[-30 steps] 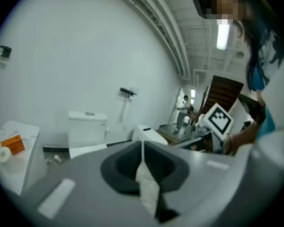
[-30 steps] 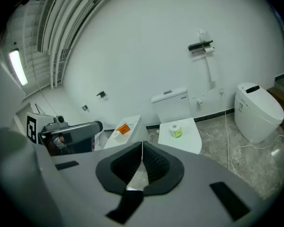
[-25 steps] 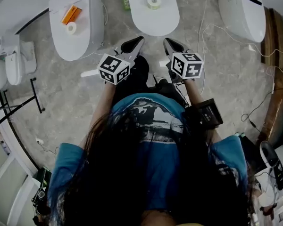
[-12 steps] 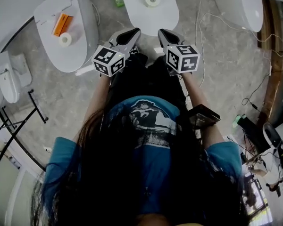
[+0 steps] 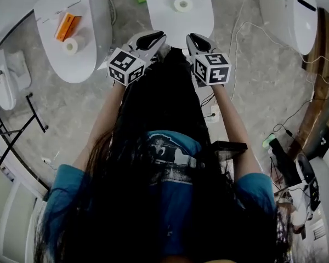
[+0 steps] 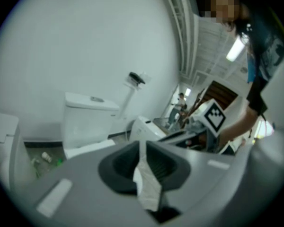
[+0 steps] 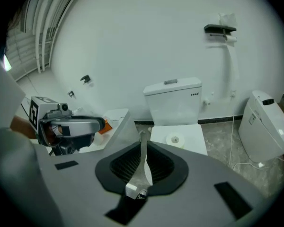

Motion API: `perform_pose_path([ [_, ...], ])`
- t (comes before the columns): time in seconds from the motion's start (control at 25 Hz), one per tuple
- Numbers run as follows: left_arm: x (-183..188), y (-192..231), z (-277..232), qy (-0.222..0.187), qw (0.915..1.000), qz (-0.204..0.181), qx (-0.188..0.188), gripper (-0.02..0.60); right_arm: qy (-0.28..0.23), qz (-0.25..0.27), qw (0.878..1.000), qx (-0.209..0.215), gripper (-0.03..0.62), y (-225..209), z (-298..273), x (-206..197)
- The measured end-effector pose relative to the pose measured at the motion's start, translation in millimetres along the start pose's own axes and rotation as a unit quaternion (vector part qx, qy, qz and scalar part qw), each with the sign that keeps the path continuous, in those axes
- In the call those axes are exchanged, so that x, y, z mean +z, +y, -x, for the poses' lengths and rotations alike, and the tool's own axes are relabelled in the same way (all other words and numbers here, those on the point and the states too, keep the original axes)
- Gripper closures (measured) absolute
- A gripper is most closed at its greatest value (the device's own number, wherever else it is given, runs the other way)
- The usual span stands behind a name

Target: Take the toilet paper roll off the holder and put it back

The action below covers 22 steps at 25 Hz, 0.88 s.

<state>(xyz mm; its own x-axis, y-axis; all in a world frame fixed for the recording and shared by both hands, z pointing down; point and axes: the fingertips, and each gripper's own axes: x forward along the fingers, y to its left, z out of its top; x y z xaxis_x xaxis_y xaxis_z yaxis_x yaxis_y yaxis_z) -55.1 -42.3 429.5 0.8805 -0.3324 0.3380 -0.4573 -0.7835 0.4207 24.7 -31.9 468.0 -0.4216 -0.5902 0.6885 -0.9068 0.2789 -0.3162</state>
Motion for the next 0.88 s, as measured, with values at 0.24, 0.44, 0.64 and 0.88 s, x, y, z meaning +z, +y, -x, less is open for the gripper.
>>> perform_pose_path([
  [0.24, -8.5, 48.5, -35.7, 0.005, 0.9993, 0.017, 0.031, 0.537, 0.08, 0.1, 0.99, 0.063, 0.487, -36.1, -68.0, -13.8],
  [0.44, -25.9, 83.5, -70.1, 0.02, 0.9986, 0.026, 0.041, 0.535, 0.115, 0.148, 0.981, 0.057, 0.344, -84.7, -133.7, -22.4],
  [0.64, -37.9, 114.8, -104.2, 0.02, 0.9978, 0.035, 0.053, 0.535, 0.141, 0.216, 0.966, 0.032, 0.201, -123.8, -201.4, -33.4],
  [0.88, -52.4, 133.7, -127.6, 0.02, 0.9975, 0.039, 0.056, 0.535, 0.194, 0.316, 0.929, -0.008, 0.128, -154.2, -264.2, -57.8],
])
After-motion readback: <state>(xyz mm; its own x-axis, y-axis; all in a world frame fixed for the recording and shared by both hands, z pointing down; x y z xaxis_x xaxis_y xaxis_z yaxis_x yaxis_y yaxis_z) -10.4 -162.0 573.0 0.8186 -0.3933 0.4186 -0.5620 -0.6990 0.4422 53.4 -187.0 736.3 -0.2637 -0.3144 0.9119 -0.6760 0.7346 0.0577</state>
